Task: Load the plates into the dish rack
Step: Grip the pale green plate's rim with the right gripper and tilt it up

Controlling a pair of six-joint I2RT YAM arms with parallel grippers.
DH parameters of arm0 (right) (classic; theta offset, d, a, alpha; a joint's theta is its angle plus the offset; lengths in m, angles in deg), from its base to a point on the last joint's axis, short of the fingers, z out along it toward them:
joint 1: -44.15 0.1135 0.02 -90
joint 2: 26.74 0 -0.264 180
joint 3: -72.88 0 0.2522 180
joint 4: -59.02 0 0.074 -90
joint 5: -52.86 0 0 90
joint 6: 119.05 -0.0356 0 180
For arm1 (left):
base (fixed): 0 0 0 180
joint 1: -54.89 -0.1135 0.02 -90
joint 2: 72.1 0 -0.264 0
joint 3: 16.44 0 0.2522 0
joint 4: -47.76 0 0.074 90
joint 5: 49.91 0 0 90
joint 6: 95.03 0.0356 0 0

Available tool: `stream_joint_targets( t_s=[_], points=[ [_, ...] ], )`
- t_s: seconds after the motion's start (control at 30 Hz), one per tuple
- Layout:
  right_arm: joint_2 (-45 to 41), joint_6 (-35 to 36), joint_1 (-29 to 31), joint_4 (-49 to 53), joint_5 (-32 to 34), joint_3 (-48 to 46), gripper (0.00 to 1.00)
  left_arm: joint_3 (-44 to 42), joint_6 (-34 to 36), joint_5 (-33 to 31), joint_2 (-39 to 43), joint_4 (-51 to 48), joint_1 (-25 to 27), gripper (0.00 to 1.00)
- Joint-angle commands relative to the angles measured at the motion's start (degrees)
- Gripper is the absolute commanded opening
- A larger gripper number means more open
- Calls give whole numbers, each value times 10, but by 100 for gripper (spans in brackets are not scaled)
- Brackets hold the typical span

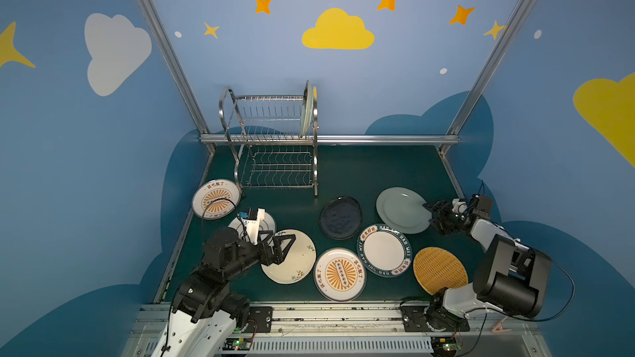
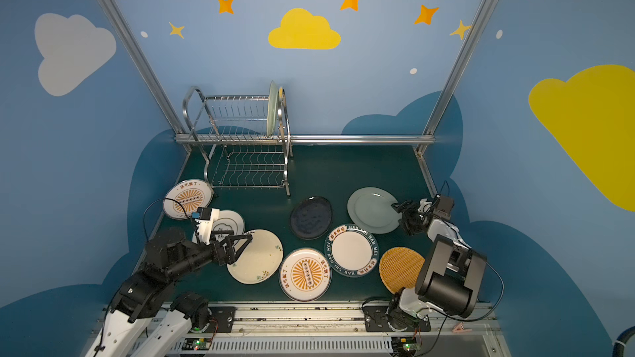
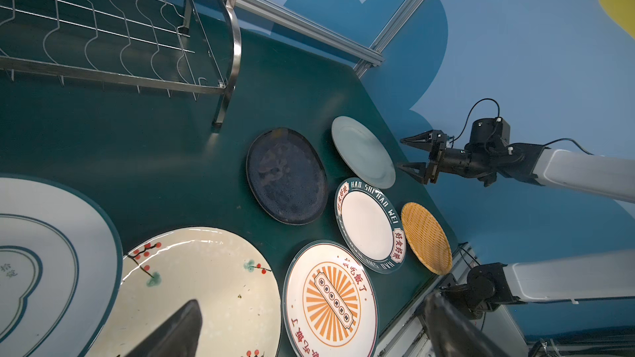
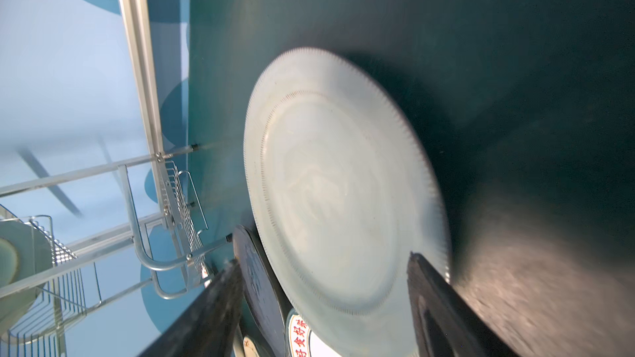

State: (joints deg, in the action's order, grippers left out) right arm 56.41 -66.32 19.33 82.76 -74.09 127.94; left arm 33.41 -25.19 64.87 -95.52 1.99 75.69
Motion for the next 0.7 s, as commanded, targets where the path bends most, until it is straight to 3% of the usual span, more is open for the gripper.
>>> stream_joint_targets(
  t_s=[0.0, 0.67],
  points=[
    [-11, -6, -28, 9, 9, -25, 75, 2, 7, -3, 7, 8, 2, 100],
    [80, -41, 0, -98, -56, -55, 71, 2, 9, -10, 14, 9, 2, 100]
  ],
)
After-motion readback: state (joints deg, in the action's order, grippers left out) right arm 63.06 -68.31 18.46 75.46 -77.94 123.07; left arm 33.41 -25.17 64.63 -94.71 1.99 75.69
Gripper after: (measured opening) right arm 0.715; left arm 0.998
